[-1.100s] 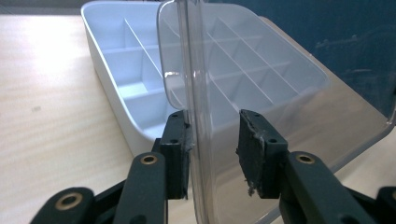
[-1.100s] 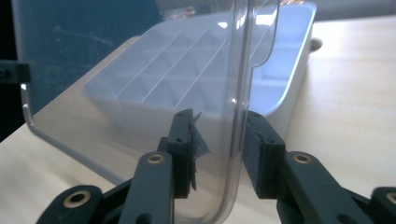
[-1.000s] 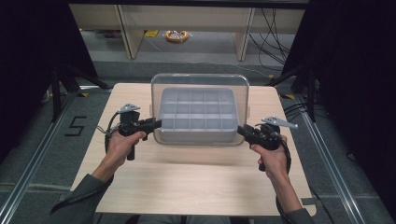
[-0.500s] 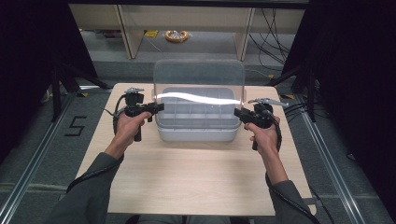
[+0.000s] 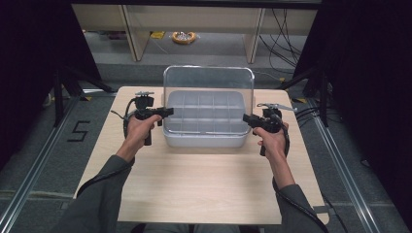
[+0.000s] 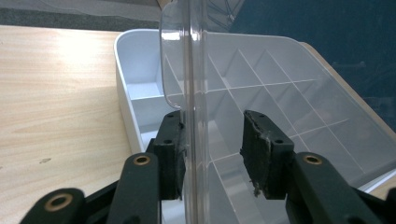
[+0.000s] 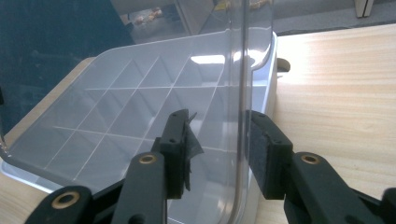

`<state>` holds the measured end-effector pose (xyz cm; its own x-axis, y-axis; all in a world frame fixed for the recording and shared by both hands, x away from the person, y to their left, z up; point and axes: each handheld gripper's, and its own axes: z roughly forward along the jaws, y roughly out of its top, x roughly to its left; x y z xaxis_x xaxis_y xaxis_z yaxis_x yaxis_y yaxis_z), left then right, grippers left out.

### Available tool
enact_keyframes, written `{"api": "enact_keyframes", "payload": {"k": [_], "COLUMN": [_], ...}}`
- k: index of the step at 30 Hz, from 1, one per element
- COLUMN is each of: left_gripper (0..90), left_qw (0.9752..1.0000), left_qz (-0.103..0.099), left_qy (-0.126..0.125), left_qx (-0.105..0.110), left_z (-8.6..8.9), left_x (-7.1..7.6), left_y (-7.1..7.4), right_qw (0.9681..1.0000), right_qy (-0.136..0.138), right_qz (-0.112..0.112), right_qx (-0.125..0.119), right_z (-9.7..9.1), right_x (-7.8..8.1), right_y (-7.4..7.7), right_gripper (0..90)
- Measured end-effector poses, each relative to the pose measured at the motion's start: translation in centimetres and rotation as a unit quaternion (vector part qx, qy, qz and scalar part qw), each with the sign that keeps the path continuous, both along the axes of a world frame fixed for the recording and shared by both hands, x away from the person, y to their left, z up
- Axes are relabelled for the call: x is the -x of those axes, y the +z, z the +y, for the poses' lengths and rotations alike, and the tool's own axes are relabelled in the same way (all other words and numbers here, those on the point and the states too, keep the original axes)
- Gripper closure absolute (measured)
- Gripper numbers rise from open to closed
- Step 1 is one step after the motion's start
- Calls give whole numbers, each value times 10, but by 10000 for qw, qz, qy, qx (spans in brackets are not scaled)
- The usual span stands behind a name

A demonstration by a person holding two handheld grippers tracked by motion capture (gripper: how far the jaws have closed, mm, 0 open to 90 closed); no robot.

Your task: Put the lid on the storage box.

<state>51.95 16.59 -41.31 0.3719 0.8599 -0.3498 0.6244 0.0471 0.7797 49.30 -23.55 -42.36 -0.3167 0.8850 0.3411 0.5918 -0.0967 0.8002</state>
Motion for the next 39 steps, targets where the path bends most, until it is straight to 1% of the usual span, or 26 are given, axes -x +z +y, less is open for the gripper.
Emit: {"api": "enact_keyframes", "payload": {"k": [1, 2, 3, 5, 6, 8, 9, 11, 12, 14, 15, 16, 18, 19, 21, 22, 23, 24, 26, 27, 29, 32, 33, 34, 36, 39], "left_gripper": [594, 592, 591, 586, 583, 577, 570, 567, 566, 562, 565, 566, 565, 563, 561, 561, 561, 560, 558, 553, 549, 543, 538, 532, 534, 534], "left_qw": [9999, 10000, 10000, 9999, 9999, 9998, 9998, 9997, 9997, 9997, 9998, 9997, 9997, 9996, 9996, 9996, 9996, 9996, 9996, 9995, 9994, 9992, 9992, 9991, 9991, 9992], "left_qz": [56, 46, 46, 99, 152, 195, 191, 241, 225, 233, 221, 229, 237, 271, 277, 277, 283, 279, 279, 291, 297, 338, 346, 366, 374, 376], "left_qy": [-34, 18, 18, 30, 12, 46, 87, 26, 67, 30, 17, 2, 17, 45, 65, 65, 56, 66, 85, 64, 97, 116, 138, 131, 120, 106], "left_qx": [-91, -33, -33, -20, -33, 27, 29, 35, 90, 52, 18, -32, -29, -7, -8, -8, -20, -31, -43, -103, -113, -151, -148, -155, -124, -68], "left_z": [1, 0, 0, 0, 1, 0, -1, 1, 0, 0, 0, 1, 1, 2, 3, 3, 3, 4, 3, 3, 1, 0, -1, -1, 0, 1], "left_x": [-1, -1, -1, -2, -2, -3, -3, -3, -3, -2, -2, -2, -3, -4, -5, -5, -5, -6, -6, -6, -7, -7, -7, -7, -7, -7], "left_y": [-2, -3, -3, -5, -5, -5, -5, -3, -4, -4, -5, -6, -7, -9, -11, -11, -12, -13, -14, -14, -15, -14, -14, -13, -12, -10], "right_qw": [10000, 9999, 9999, 9997, 9999, 10000, 9999, 9999, 9996, 9993, 9997, 9995, 9992, 9999, 10000, 9996, 9996, 9998, 9997, 9996, 9998, 9998, 9997, 9998, 9997, 9997], "right_qy": [28, -46, 20, -65, -60, -4, -51, -53, -123, -176, -100, -137, -164, -90, -55, -98, -98, -81, -134, -183, -121, -142, -152, -173, -169, -188], "right_qz": [-8, 92, -74, 167, 83, 43, 90, 75, 118, 198, 93, 183, 247, 64, 61, 189, 189, 120, 183, 211, 129, 129, 175, 135, 161, 124], "right_qx": [7, -113, 65, -142, -59, -45, -72, -96, -210, -272, -192, -222, -280, -48, -56, -171, -171, -98, -95, -102, -16, -47, -85, -1, -94, -92], "right_z": [0, 2, -1, 2, 2, 0, 1, 1, 3, 4, 4, 5, 6, 3, 4, 6, 6, 7, 8, 9, 7, 7, 8, 8, 8, 7], "right_x": [0, 0, -3, -1, -3, -5, -5, -6, -5, -2, -3, -2, -2, -5, -8, -7, -7, -9, -9, -9, -11, -12, -11, -12, -11, -11], "right_y": [-1, -2, -5, -3, -5, -5, -4, -3, -2, 0, -2, -3, -5, -9, -11, -10, -10, -12, -12, -12, -14, -14, -12, -12, -9, -8], "right_gripper": [624, 625, 625, 622, 621, 618, 609, 606, 603, 602, 602, 602, 602, 600, 599, 599, 599, 598, 597, 595, 595, 593, 591, 588, 588, 588]}}
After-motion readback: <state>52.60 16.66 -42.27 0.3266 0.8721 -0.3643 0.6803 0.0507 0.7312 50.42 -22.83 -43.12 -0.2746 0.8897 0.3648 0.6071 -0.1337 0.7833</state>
